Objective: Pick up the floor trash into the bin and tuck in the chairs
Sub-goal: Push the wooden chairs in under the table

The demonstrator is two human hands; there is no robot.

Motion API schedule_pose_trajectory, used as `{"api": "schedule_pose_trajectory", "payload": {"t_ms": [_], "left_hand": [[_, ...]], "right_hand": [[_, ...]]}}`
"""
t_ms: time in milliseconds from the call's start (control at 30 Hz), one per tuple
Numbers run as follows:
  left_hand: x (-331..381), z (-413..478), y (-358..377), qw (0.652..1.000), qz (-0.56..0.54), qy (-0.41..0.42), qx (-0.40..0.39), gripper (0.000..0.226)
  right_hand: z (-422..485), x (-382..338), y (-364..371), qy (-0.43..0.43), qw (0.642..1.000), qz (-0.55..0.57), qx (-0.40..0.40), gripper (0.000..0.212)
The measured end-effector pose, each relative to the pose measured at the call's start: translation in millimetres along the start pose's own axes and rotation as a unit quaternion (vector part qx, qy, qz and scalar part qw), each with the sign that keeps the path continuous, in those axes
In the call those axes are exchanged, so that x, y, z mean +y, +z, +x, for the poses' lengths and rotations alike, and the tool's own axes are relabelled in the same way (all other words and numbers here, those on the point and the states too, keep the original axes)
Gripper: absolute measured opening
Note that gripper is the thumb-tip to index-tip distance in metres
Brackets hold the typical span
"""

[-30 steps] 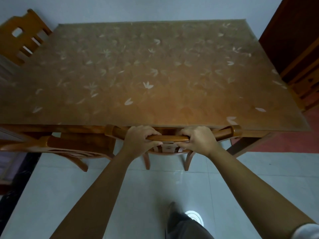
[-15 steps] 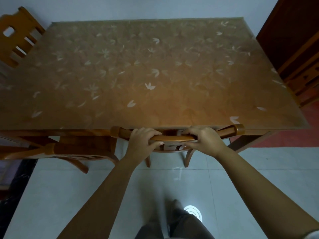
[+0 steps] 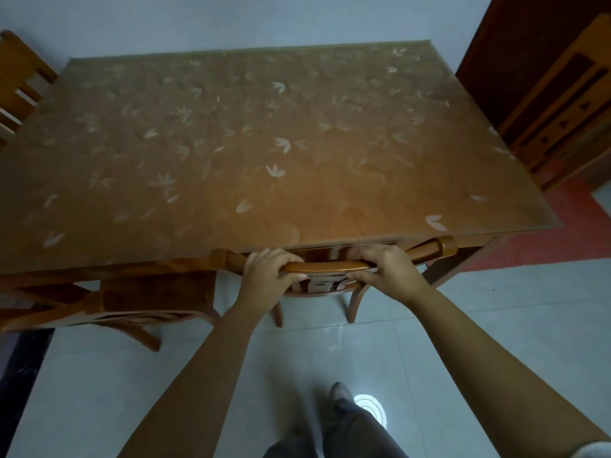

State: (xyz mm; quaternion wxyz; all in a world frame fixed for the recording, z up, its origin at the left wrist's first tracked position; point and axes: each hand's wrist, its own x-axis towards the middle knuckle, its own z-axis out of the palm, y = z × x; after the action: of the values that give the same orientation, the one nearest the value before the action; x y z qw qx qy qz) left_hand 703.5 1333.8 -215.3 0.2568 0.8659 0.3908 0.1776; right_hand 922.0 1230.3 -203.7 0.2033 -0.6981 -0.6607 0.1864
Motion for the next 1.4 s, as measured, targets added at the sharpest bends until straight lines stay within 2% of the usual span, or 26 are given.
{"api": "schedule_pose_trajectory", "payload": {"t_ms": [233,367,500,700,1400], "left_hand": [[6,-7,1,1.000,0.001,-0.021,0.014,0.024],[12,-15,8,1.000,-0.008,-0.022,0.017,0.024],[15,-17,6,1.000,-0.008,-0.021,0.012,0.023],[16,-19,3,1.000,-0.002,-0.026,0.005,0.021],[15,-36,1,0.999,-0.015,-0.042,0.007,0.022]], "right_hand": [[-4,7,2,0.002,1.000,-0.002,-0.026,0.043],[-9,12,-2,-0.009,1.000,0.001,-0.022,0.025],[-11,10,-1,-0.016,1.000,0.006,-0.015,0.022],[-13,5,2,-0.018,1.000,0.000,0.005,0.023],[-25,-10,7,0.002,1.000,0.014,-0.013,0.024]]}}
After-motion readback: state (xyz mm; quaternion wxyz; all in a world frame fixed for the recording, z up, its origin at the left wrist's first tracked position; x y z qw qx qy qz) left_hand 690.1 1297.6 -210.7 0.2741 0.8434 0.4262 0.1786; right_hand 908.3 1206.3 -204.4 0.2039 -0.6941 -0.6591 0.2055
